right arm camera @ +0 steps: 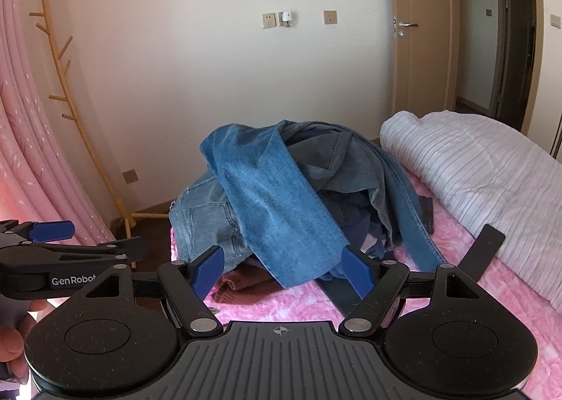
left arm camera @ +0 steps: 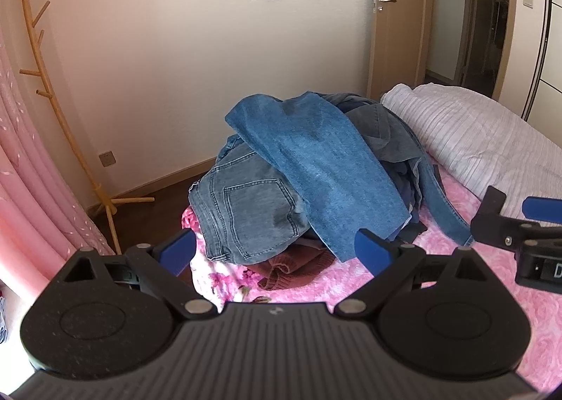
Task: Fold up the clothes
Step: 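Reach into the denim pile and close both grippers on a pair of jeans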
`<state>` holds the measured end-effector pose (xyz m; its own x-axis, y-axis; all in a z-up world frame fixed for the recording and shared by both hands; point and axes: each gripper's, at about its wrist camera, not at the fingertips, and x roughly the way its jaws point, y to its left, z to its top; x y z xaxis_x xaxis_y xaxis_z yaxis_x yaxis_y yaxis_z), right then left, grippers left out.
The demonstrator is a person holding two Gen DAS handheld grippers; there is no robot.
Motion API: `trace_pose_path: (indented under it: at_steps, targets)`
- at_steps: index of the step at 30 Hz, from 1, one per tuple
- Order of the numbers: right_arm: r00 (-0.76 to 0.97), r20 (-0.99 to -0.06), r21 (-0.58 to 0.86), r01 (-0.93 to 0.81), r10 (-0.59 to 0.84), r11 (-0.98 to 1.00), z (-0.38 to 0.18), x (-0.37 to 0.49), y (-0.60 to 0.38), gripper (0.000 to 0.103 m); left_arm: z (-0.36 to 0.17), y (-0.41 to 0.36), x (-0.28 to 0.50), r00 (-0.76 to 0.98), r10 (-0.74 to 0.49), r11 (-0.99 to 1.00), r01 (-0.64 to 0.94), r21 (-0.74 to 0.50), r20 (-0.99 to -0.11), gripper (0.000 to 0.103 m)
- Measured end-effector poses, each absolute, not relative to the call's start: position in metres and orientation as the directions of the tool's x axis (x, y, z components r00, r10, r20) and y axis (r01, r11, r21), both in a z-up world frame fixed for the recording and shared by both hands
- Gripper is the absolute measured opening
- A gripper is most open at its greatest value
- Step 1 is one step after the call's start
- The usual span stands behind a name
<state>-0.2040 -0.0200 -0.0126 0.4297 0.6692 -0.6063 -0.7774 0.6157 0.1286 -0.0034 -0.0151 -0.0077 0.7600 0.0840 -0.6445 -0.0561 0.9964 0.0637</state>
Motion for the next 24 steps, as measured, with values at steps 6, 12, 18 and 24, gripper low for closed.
trace_pose_path:
  at_steps: [6,12,18,24]
  targets:
    - [0.419,-0.62,0.129,-0.78,0.664,0.613,-0.021,-0.196,-0.002,0.077,-0.017,-0.002,0.015,0.745,0.085,0.996,-0.06,0.061,-0.662,0.095]
    - [0.421,-0.64,0.121,-0.771,0.643,0.625,-0.035,-0.177,0.029,0.077,-0.034,0.02,0.056,0.728,0.066,0.998,-0.041,0.053,-0.683,0.095]
    - [0.446,-0.633,0.074,-0.778,0.632,0.623,-0.043,-0.135,0.087,0.077,-0.052,0.06,0.148,0.735,0.03,0.998,0.01,0.055,-0.677,0.095]
    - [0.428,-0.616,-0.011,-0.844,0.661,0.536,-0.044,-0.072,0.192,0.077,-0.067,0.111,0.266,0.742,-0.097,0.991,0.13,0.0,-0.663,0.095]
